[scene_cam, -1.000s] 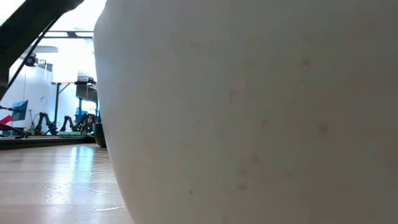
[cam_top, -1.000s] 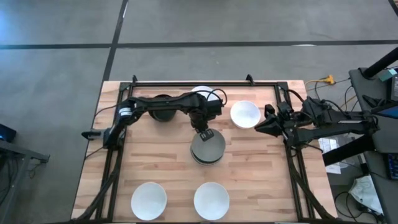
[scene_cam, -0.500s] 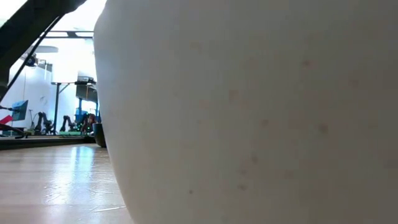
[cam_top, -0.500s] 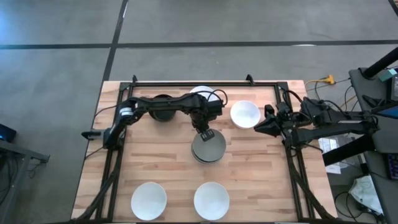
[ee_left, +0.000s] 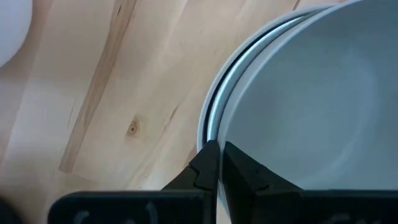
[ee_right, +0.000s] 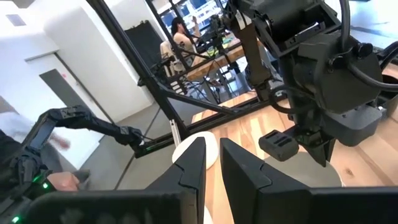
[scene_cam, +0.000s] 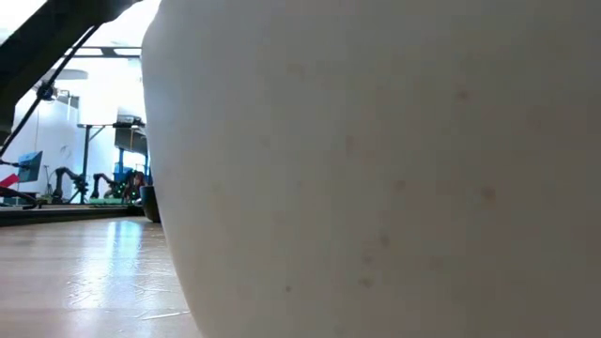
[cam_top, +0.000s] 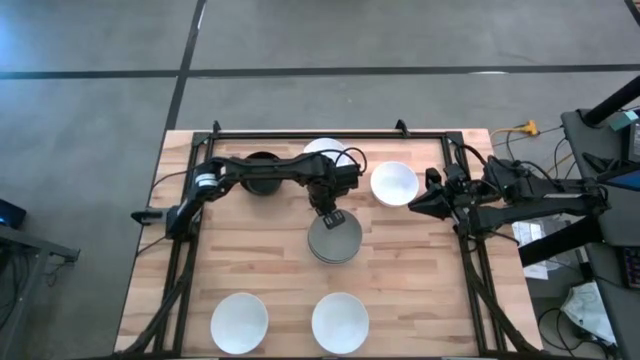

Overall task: Nest bowls inside each other
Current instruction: Stack the gray bowl into the top of the dark gray bowl

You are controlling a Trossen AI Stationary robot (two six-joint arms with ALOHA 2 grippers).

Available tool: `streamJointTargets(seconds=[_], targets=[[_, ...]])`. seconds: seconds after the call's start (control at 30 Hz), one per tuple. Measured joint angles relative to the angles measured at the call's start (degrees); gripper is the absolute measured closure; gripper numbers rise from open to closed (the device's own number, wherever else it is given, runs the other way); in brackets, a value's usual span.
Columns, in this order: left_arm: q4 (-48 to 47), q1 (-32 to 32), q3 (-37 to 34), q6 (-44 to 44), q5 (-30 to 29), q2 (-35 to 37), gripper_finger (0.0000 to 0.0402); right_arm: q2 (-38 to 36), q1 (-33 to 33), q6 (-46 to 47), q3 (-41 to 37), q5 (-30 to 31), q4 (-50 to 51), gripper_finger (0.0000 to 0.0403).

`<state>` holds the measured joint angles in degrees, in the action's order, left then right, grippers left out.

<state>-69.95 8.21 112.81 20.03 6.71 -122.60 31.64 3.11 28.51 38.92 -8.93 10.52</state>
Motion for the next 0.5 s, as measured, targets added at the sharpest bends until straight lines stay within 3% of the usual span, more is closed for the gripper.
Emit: streamJointTargets(seconds=[0.5], targets=[[0.32,0.04,-2.46,-0.93,0.06,-0.12,0.0401,0.02,0.00,0.46,0.00,0.00,0.00,0.0360]])
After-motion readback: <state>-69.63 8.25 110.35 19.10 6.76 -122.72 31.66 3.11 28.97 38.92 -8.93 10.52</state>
